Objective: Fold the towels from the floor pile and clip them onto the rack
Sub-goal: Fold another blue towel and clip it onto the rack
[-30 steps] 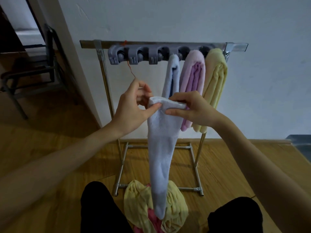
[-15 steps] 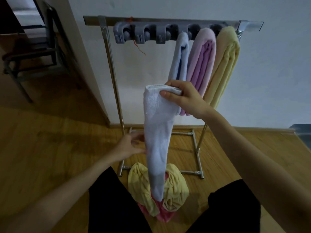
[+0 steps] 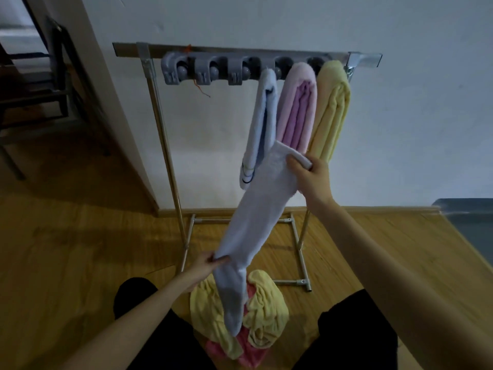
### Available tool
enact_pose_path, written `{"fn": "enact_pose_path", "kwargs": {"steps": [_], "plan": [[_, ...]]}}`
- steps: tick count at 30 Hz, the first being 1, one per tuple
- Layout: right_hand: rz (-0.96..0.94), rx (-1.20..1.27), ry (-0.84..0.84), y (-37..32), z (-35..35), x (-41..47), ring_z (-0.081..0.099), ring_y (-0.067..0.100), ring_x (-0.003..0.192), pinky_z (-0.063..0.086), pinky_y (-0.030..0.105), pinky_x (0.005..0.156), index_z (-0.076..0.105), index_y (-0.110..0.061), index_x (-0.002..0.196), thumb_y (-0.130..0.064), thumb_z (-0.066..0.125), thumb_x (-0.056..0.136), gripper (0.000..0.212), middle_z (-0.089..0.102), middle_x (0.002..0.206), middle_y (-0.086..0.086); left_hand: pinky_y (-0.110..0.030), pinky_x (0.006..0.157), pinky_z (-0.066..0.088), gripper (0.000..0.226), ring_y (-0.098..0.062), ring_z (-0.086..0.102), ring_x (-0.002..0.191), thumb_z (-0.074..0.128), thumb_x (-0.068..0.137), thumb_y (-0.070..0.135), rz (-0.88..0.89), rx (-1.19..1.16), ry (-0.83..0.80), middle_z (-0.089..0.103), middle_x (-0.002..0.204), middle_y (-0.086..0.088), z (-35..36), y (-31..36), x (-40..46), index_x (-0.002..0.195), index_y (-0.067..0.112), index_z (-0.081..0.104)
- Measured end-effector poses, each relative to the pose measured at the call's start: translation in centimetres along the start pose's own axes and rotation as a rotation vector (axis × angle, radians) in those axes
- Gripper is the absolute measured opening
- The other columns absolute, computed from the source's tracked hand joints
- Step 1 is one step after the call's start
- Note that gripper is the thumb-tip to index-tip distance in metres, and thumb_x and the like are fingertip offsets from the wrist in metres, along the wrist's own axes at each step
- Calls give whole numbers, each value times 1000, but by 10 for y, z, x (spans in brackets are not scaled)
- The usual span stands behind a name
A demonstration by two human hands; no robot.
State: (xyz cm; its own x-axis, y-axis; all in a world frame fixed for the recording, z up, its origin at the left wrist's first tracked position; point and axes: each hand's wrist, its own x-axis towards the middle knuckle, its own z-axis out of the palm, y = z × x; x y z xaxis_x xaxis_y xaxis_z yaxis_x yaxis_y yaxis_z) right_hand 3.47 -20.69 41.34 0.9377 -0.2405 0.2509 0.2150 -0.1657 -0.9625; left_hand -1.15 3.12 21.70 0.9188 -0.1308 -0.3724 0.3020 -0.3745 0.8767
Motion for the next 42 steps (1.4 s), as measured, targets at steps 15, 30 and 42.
{"fn": "enact_pose_path", "kwargs": {"steps": [15,30,42], "plan": [[541,-768,-649,154,-26,-39,46,27,124,43,29,88,34,-4,139,-18,78,77,77,42,137,14,-13,57,40,27,-2,53,57,62,90,25,206,424,-474,59,62,6,-42,177,-35,70,7,64],[242,28,-1283,56,2,-43,62,26,112,45,43,104,66,-4,112,-3,67,86,26,66,118,13,-18,64,45,36,-9,58,70,60,90,36,157,640,-673,63,76,0,-33,206,-40,86,1,67],[193,-103,-1088,32,-47,-1,63,39,99,48,58,91,52,9,108,-16,67,89,35,61,107,31,-29,72,53,24,-20,68,86,70,85,20,198,601,-618,71,92,0,-76,221,-33,108,17,64]]}}
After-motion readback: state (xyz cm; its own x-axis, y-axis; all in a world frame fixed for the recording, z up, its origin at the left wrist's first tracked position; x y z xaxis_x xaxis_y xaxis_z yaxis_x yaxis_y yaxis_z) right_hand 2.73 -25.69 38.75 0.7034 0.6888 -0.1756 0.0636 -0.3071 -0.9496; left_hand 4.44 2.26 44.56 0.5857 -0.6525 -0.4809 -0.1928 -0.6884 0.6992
